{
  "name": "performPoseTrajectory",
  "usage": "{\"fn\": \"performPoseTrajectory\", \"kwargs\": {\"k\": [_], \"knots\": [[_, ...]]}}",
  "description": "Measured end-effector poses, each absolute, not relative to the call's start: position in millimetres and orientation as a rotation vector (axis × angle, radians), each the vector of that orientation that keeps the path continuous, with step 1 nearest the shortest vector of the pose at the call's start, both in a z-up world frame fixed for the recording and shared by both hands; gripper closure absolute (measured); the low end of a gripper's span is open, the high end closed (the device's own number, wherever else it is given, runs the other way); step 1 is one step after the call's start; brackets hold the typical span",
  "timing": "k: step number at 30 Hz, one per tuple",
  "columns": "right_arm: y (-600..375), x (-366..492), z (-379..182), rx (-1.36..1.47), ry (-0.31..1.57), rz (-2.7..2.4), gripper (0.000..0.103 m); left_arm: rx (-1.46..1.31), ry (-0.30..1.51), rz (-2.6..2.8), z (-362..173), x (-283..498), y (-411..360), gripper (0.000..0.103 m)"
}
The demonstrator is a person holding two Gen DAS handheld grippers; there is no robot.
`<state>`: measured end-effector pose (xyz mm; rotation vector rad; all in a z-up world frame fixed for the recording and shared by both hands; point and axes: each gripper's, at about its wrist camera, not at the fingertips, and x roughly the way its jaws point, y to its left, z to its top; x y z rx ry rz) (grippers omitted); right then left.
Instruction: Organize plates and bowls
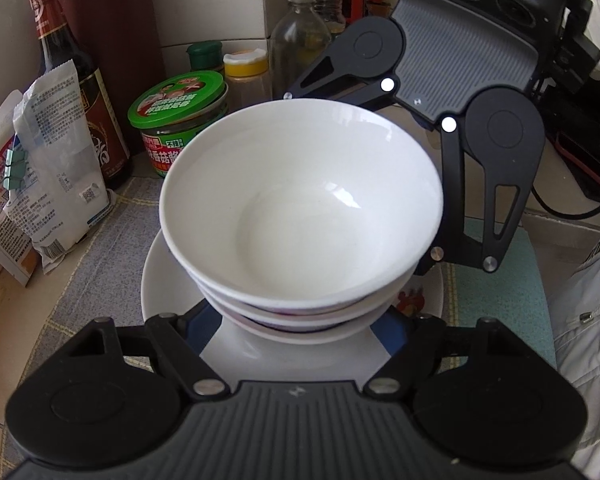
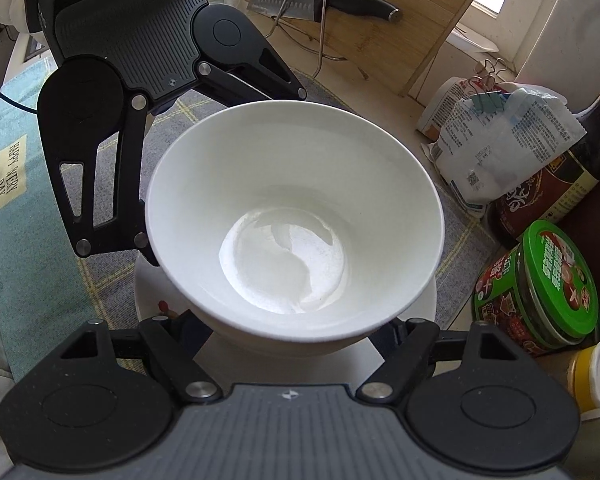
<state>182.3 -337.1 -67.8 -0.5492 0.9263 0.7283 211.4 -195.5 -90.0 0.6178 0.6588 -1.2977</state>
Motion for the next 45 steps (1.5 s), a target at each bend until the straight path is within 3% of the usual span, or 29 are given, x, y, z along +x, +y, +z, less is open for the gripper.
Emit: {"fn": "performPoseTrajectory", "kwargs": {"k": [3, 8, 16, 27, 35, 45], "knots": [[-336.5, 182.0, -68.3, -0.552, 0.921, 0.714, 0.016, 0.6, 0.671, -1.285, -90.5, 212.7, -195.1, 0.022], [-335.1, 179.1, -66.6, -0.558, 0.905, 0.698, 0.001, 0.613, 0.63, -1.259, -87.7, 204.4, -192.1, 0.008], [-337.6, 166.2, -60.9, -0.518, 0.9, 0.678, 0.0, 0.534, 0.588, -1.134, -75.3, 185.3, -170.9, 0.006], [-316.7, 126.8, -30.5, -0.296, 0.896, 0.323, 0.0, 0.222, 0.37, -0.891, -37.3, 142.4, -111.2, 0.001], [-286.9, 76.3, -16.2, 0.032, 0.894, -0.108, 0.0, 0.137, 0.533, -0.686, -32.3, 114.9, -91.5, 0.001], [-256.1, 21.3, -3.9, 0.163, 0.896, -0.295, 0.0, 0.171, 0.661, -0.59, -17.3, 78.0, -66.8, 0.001]]}}
